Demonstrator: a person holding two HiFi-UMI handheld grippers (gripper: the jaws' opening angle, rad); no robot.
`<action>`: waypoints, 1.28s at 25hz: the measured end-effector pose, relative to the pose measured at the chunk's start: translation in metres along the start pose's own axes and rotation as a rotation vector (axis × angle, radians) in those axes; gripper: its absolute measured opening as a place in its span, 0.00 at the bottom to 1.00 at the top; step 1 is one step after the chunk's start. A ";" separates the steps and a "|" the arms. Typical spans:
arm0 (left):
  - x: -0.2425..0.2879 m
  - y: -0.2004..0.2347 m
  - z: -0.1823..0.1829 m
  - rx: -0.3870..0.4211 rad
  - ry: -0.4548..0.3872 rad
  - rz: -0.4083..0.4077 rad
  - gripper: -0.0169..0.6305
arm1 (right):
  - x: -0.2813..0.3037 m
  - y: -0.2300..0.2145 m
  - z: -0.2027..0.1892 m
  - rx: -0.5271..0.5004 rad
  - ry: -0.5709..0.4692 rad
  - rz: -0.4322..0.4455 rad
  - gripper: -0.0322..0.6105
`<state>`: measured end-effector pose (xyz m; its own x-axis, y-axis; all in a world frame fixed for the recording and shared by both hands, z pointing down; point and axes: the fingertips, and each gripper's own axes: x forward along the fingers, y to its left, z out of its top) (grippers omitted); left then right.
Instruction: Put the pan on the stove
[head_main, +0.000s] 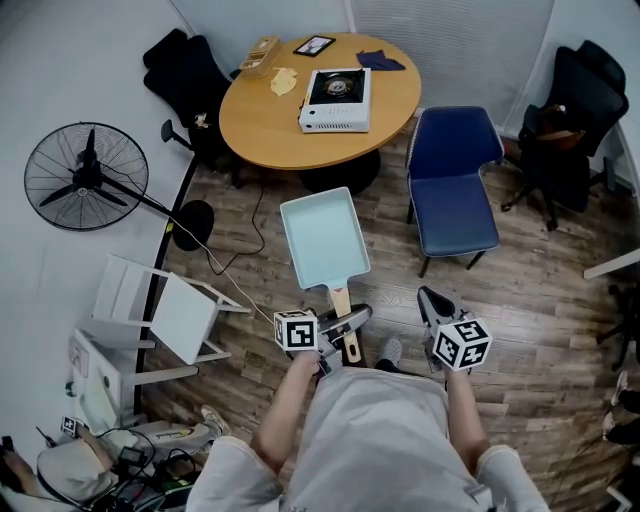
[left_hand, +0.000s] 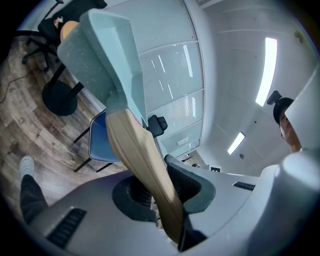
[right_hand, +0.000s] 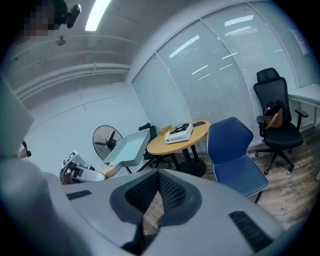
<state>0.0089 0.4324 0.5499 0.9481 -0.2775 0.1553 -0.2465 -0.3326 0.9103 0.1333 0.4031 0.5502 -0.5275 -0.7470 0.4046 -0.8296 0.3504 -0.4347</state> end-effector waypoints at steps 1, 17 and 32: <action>0.000 0.001 0.004 0.005 0.001 0.001 0.17 | 0.004 0.001 0.002 0.001 0.001 0.007 0.08; 0.013 0.036 0.135 0.045 0.051 -0.049 0.17 | 0.132 0.050 0.060 0.160 0.049 0.311 0.09; 0.017 0.061 0.217 0.060 0.250 -0.154 0.17 | 0.289 0.098 0.114 0.549 0.317 0.800 0.41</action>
<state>-0.0340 0.2119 0.5251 0.9935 0.0083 0.1133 -0.1001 -0.4082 0.9074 -0.0801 0.1570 0.5329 -0.9807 -0.1956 -0.0063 -0.0566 0.3142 -0.9477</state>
